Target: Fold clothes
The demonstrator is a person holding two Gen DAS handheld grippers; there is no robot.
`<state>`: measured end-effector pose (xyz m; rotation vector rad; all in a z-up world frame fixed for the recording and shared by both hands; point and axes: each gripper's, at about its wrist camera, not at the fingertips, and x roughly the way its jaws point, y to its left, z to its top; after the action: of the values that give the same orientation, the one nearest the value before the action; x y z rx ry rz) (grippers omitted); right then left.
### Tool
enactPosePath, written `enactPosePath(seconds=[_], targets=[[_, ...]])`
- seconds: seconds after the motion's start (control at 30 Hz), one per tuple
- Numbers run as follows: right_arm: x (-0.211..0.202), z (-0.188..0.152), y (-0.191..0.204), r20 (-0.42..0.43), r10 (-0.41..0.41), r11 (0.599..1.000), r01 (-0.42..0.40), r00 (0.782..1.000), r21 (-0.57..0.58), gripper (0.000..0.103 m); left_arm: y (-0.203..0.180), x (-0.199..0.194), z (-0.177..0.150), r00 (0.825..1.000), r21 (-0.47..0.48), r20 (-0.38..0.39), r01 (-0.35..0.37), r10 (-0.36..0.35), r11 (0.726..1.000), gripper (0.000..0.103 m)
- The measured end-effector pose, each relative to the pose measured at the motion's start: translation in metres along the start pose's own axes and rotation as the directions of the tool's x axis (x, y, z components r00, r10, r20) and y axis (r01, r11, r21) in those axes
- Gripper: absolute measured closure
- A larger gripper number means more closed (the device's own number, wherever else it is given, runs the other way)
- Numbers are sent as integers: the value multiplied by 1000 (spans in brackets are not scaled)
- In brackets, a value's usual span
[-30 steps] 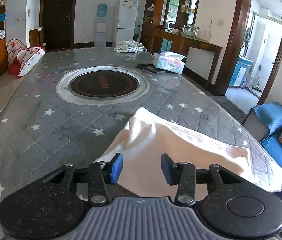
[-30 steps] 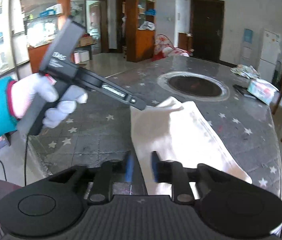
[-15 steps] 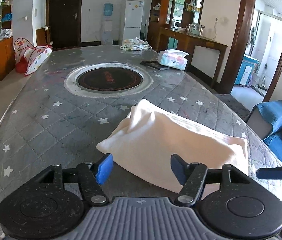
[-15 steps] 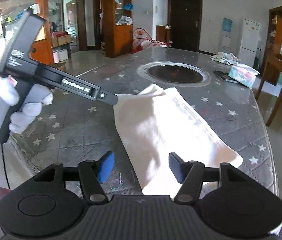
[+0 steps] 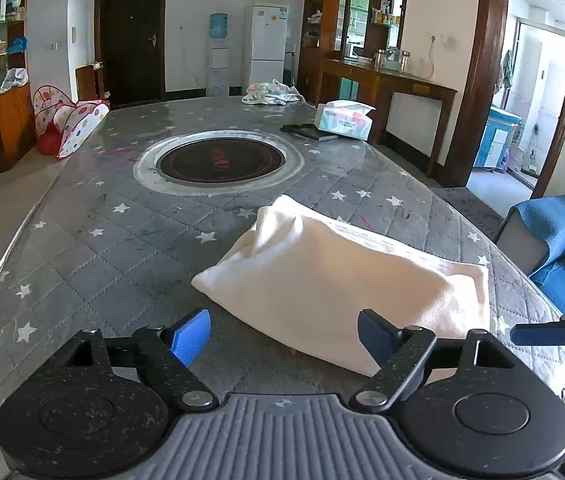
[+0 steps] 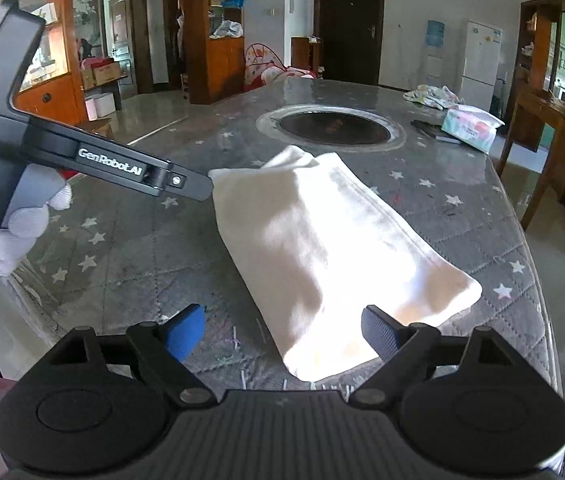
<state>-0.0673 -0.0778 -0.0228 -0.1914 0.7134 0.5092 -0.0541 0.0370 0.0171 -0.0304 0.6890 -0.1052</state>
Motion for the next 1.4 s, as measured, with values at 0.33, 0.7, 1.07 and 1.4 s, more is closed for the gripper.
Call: enactPosePath(seconds=[0.33,0.7,1.07,1.4], targets=[[10,-4,-16,-34,-40,997,42,999,71,11,-4,14,7,1000,18,-15,1,-1,1000,13],[35,-5,-37,-84,-44,990,55,995,131,10,8,50,28,998,18,-43,-34,34,999,11],[55,-3,-49,-115,-26,986,44,993,158,7,41,107,47,993,-28,-110,-55,51,998,11],[62,2,-55,-110,-37,989,53,993,141,7,50,125,40,989,-60,-139,35,-43,998,49]])
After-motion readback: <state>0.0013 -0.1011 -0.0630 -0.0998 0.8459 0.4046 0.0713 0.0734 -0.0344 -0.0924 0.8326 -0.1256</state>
